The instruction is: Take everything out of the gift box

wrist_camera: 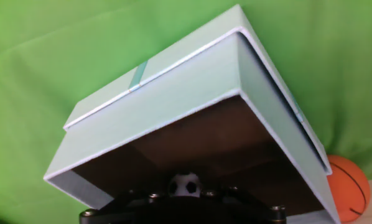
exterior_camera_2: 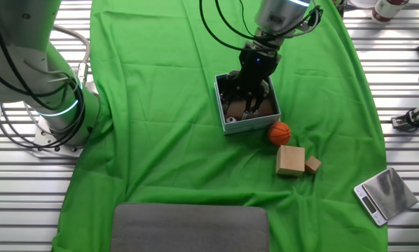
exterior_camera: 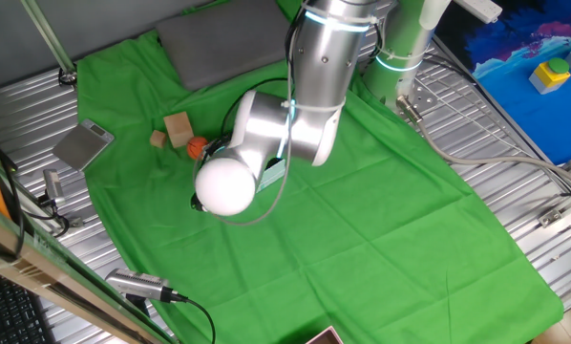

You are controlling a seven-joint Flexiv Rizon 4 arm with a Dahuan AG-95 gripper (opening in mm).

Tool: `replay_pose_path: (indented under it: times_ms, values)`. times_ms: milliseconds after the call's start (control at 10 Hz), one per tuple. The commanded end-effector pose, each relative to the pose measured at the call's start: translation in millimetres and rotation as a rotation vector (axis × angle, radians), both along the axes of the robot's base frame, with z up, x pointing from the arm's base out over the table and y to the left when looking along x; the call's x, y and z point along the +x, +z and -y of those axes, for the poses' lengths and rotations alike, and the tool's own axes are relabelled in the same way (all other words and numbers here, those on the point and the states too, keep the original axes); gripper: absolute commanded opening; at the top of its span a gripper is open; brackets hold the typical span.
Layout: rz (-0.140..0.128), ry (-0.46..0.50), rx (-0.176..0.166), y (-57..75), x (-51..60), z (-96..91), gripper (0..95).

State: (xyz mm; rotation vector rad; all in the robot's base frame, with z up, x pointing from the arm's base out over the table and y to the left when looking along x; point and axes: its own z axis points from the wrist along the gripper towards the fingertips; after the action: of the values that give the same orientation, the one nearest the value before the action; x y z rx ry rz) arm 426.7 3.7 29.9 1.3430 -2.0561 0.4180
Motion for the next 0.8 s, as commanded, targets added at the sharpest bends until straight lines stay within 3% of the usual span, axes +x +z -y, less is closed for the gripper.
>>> replay_pose_path:
  times_ms: [100,800]
  values:
    - [-0.002,-0.001,-0.005,-0.9,1.3,-0.6,38.0]
    - [0.011,0.0,-0.039,-5.5,-1.9,1.4,38.0]
